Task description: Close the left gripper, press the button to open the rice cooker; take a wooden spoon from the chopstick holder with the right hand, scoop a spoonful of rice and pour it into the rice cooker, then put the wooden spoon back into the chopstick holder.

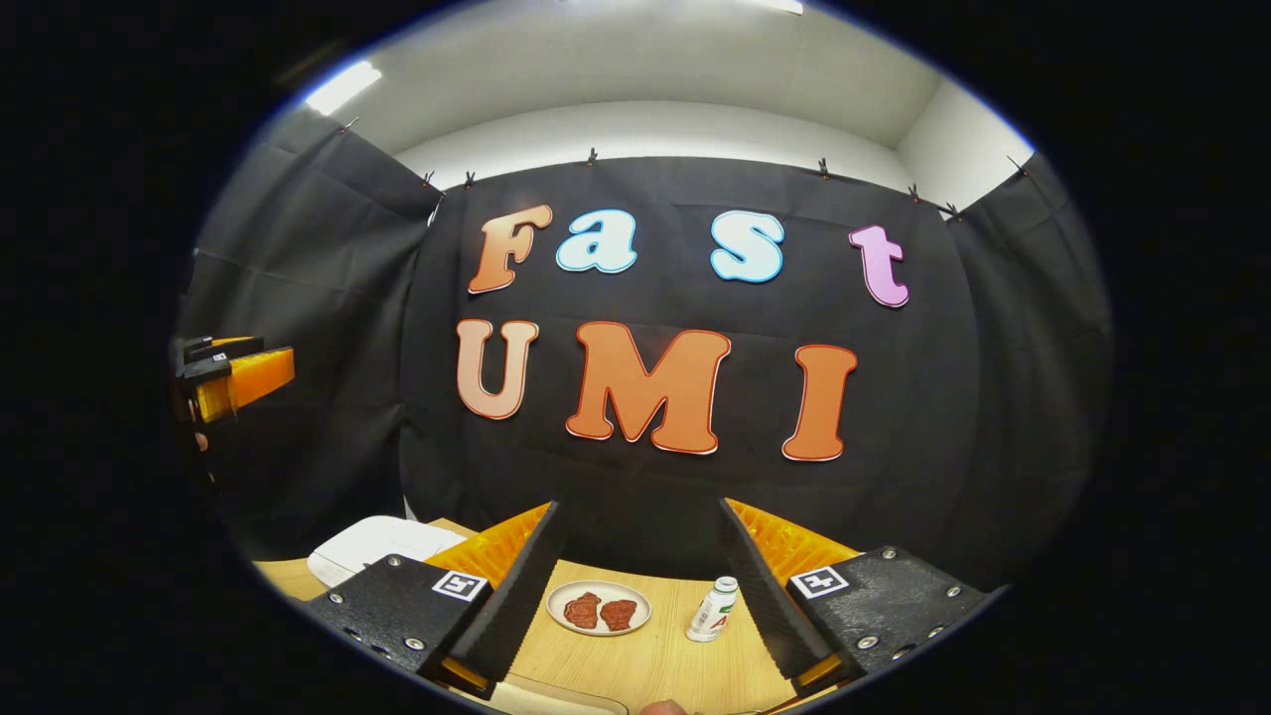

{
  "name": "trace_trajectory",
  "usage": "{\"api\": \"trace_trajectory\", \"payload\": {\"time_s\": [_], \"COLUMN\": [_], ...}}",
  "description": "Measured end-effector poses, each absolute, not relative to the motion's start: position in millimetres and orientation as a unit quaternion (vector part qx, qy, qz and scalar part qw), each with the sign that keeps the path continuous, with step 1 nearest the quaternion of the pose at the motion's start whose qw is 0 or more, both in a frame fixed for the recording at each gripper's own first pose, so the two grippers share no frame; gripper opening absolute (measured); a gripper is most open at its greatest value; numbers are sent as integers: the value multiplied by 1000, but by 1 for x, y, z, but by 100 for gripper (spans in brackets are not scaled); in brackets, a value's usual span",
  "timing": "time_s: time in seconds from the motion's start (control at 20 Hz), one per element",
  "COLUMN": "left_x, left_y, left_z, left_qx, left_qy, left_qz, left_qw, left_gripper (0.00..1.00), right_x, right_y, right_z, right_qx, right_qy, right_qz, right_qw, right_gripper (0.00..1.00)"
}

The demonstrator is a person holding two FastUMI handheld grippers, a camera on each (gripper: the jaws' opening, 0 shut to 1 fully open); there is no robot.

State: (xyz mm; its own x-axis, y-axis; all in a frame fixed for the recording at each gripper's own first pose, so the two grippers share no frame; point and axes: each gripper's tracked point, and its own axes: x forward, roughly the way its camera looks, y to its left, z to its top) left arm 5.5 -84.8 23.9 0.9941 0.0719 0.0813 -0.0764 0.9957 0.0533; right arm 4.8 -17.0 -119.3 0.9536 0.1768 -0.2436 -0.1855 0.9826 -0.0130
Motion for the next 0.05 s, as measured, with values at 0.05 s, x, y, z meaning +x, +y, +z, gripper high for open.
{"api": "trace_trajectory", "payload": {"time_s": [0.05], "left_x": [4], "left_y": [-86], "left_z": [25], "left_qx": [28], "left_qy": [-42], "left_qz": [35], "left_qw": [998], "left_gripper": [100], "right_x": [4], "right_y": [-18], "right_z": [-119], "right_qx": [-19], "right_qy": [120], "right_qz": [91], "right_qw": [988], "right_gripper": [95]}}
